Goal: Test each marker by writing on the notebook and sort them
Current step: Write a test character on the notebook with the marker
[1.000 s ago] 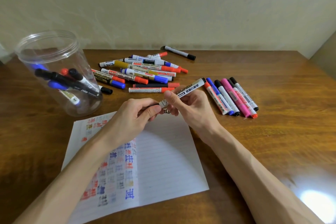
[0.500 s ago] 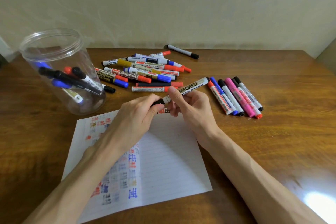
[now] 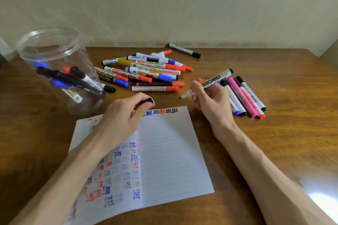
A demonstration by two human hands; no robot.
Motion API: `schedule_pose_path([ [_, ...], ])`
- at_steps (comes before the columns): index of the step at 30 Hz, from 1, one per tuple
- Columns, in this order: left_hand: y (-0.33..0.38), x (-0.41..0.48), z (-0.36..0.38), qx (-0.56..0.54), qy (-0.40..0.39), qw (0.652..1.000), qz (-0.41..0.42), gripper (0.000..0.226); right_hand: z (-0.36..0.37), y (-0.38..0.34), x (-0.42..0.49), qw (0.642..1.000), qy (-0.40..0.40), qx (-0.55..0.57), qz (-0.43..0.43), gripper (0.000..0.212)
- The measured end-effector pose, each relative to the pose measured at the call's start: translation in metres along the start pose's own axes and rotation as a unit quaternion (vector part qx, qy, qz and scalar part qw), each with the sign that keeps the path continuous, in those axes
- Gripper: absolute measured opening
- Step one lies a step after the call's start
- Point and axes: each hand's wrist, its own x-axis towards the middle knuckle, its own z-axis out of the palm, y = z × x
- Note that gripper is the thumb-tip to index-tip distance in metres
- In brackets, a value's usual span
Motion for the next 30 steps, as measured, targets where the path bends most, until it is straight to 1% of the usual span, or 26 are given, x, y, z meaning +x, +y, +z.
schedule_pose_path([
  [3, -0.008, -0.002, 0.001, 0.050, -0.017, 0.999, 0.013, 0.022, -0.005, 0.000, -0.001, 1.000, -0.022, -0.015, 0.001, 0.041],
  [5, -0.011, -0.003, 0.001, 0.066, -0.024, 0.997, 0.018, 0.020, -0.004, 0.002, -0.003, 0.998, -0.037, -0.036, -0.028, 0.040],
  [8, -0.012, -0.006, 0.003, 0.076, -0.026, 0.996, 0.024, 0.021, -0.003, 0.006, -0.002, 0.995, -0.031, -0.066, -0.064, 0.025],
  [11, -0.013, -0.007, 0.005, 0.089, -0.018, 0.995, 0.030, 0.023, -0.002, 0.010, 0.000, 0.995, -0.016, -0.085, -0.057, 0.010],
  [15, -0.014, -0.007, 0.005, 0.093, -0.022, 0.995, 0.031, 0.029, -0.001, 0.011, 0.001, 0.993, -0.008, -0.107, -0.052, 0.012],
  [30, -0.014, -0.006, 0.006, 0.099, -0.031, 0.994, 0.031, 0.028, 0.000, 0.011, 0.000, 0.991, -0.026, -0.113, -0.070, 0.010],
])
